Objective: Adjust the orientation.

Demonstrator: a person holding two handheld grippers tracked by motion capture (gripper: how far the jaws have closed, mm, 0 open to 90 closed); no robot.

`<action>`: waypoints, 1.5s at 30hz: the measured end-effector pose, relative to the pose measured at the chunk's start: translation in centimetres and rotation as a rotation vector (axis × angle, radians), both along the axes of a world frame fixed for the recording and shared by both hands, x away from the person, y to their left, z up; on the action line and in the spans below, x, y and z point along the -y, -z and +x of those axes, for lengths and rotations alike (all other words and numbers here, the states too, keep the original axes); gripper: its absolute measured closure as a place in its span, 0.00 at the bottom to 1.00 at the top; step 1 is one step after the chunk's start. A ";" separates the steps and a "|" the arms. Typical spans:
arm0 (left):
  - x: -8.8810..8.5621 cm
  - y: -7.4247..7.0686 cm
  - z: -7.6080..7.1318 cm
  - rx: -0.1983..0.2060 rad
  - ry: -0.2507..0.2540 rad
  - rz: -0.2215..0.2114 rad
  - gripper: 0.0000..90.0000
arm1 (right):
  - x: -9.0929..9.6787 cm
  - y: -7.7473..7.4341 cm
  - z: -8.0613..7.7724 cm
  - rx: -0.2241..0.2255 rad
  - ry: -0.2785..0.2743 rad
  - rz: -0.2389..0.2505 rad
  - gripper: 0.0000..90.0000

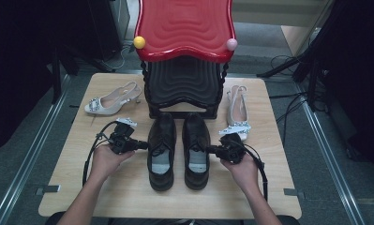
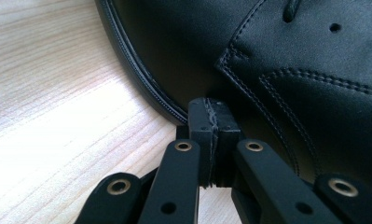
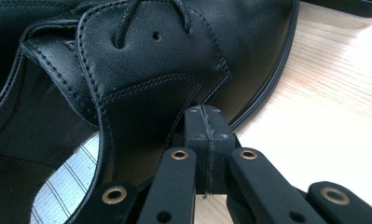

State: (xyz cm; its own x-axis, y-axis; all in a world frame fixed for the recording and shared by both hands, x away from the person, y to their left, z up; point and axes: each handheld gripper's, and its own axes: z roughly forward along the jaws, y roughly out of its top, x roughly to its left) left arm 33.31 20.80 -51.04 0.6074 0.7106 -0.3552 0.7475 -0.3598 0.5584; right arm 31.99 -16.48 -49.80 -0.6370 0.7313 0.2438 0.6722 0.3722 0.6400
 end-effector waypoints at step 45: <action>3.6 -1.0 -2.3 -0.014 0.142 -0.027 0.84 | 2.9 -2.1 0.4 0.015 0.060 0.059 0.88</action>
